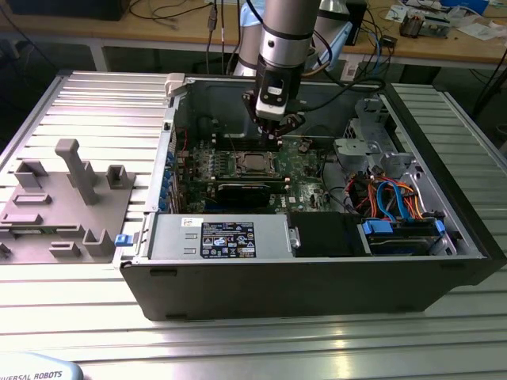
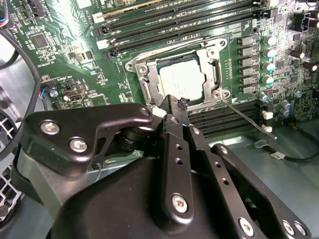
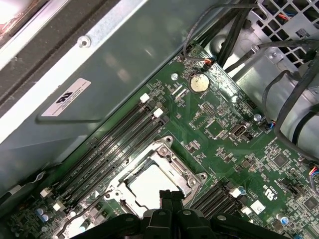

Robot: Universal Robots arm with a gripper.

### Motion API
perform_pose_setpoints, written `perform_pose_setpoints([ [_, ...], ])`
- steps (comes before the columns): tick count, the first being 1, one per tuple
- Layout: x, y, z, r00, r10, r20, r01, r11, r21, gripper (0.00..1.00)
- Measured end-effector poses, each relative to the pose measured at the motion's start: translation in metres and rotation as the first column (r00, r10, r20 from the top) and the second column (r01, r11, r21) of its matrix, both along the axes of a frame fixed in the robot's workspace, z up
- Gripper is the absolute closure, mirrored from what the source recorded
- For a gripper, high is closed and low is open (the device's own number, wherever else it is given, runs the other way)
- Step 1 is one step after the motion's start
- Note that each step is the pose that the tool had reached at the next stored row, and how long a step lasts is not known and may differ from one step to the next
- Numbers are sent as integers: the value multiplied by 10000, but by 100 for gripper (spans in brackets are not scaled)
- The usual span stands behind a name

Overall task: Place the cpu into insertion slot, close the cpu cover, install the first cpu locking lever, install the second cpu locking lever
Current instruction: 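Install the first cpu locking lever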

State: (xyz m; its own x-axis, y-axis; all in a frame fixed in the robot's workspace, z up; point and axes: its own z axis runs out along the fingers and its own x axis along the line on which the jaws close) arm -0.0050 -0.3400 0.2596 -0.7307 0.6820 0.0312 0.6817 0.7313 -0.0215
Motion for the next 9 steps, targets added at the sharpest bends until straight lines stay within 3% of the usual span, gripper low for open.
perform_pose_setpoints([
  [9,0,0,0,9998,179,0,-179,9998,0,89],
])
